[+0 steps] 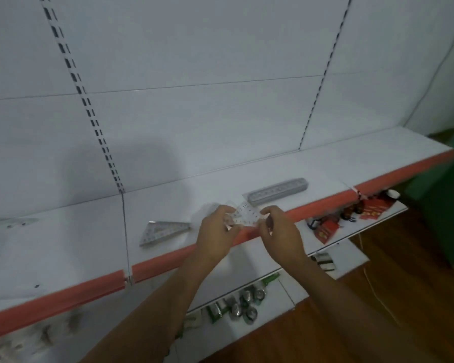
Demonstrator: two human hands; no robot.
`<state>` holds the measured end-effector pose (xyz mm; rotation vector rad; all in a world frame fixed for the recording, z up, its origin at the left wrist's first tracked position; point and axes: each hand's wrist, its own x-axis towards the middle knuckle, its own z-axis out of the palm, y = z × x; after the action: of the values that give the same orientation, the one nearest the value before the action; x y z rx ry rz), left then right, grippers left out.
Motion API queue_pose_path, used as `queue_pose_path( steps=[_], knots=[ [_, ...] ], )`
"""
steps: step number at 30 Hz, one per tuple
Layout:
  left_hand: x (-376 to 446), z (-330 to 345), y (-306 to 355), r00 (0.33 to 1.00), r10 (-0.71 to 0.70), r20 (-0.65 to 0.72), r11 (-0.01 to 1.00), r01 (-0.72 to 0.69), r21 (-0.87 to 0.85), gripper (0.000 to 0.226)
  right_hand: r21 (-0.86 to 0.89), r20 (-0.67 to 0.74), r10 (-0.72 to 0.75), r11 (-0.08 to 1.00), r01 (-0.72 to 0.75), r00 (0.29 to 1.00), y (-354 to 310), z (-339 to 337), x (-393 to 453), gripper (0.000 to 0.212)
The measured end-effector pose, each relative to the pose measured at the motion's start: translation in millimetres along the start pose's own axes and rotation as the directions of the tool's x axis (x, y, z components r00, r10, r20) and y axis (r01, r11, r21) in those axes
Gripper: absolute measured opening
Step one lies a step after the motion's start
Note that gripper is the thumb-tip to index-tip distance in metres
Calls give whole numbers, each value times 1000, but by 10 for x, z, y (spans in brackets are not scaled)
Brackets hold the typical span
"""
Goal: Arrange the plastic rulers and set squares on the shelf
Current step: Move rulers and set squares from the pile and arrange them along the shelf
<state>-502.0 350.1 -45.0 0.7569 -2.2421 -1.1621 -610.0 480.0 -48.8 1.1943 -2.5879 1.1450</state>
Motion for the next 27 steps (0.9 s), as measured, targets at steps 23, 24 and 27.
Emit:
queue_pose_path(
  steps=[23, 24, 27],
  knots=[
    [86, 801, 363, 967, -109, -231, 975, 150, 165, 34, 126, 129, -137, 985, 121, 982, 851, -350, 413, 30],
    [80, 792, 364, 961, -108, -253, 973, 154, 170, 34, 136, 141, -149, 982, 130, 979, 847, -325, 450, 30],
    [47, 731, 358, 939, -118, -322, 968, 181, 176, 32, 161, 168, -189, 974, 162, 968, 797, -232, 567, 29]
  ],
)
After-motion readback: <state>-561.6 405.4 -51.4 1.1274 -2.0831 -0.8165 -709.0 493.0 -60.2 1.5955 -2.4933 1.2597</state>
